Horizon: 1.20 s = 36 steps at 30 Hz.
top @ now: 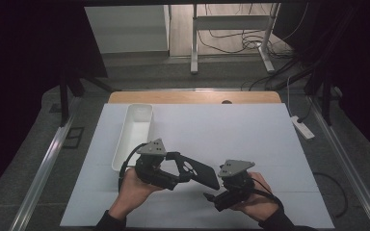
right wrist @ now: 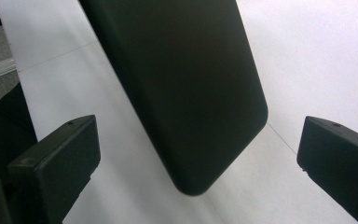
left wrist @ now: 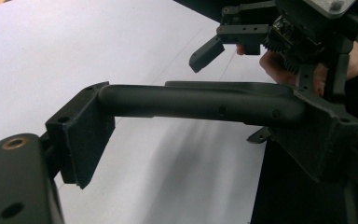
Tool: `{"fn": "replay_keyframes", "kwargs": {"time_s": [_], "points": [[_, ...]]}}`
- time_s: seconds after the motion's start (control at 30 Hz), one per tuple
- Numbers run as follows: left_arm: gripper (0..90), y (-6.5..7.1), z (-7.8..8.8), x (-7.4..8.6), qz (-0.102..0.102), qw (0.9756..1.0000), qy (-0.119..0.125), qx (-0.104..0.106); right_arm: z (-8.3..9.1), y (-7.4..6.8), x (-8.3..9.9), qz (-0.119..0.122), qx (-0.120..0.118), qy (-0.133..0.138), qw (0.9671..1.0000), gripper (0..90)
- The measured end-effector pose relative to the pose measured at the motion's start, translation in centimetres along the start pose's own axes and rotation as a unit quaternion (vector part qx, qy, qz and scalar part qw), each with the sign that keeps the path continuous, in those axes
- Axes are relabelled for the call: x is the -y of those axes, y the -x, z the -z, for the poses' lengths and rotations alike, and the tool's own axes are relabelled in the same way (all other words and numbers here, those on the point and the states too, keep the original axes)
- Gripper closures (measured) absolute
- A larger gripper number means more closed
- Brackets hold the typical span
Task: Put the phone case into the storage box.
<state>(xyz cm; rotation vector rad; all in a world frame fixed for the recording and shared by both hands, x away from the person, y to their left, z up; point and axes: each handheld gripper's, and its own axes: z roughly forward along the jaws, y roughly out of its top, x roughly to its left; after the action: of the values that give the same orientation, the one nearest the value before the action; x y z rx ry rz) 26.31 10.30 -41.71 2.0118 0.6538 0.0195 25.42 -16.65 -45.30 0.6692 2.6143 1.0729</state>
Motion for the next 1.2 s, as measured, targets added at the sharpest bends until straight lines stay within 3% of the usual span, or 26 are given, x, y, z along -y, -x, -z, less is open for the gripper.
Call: {"fn": "replay_keyframes", "kwargs": {"time_s": [0.17, 0.37, 0.6, 0.63, 0.8, 0.93, 1.2], "points": [[15.9, 0.1, -0.2, 0.0, 0.004, 1.0000, 0.001, 0.001, -0.4, -0.1, -0.1, 0.003, 0.005, -0.008, 1.0000, 0.0], [15.9, 0.2, -0.5, 0.1, 0.011, 0.9999, 0.000, 0.004, -1.0, -0.5, -0.3, 0.015, 0.027, -0.015, 0.9994, 7.7], [15.7, 0.2, -0.6, 0.0, 0.019, 0.9998, 0.002, 0.008, -1.1, -0.6, -0.4, 0.030, 0.041, -0.017, 0.9986, 21.6], [15.7, 0.2, -0.7, 0.0, 0.022, 0.9997, 0.004, 0.009, -1.2, -0.8, -0.2, 0.050, 0.053, -0.015, 0.9972, 26.9], [15.6, 0.2, -0.7, -0.1, 0.025, 0.9996, 0.007, 0.012, -1.4, -1.1, -0.3, 0.063, 0.059, -0.012, 0.9962, 33.8], [15.5, 0.2, -0.6, -0.2, 0.029, 0.9994, 0.014, 0.011, -1.5, -1.5, -0.2, 0.086, 0.079, -0.006, 0.9931, 44.1], [15.1, 0.1, -0.4, -0.4, 0.039, 0.9989, 0.024, 0.007, -1.4, -2.0, -0.2, 0.101, 0.098, 0.005, 0.9900, 58.0]]}}
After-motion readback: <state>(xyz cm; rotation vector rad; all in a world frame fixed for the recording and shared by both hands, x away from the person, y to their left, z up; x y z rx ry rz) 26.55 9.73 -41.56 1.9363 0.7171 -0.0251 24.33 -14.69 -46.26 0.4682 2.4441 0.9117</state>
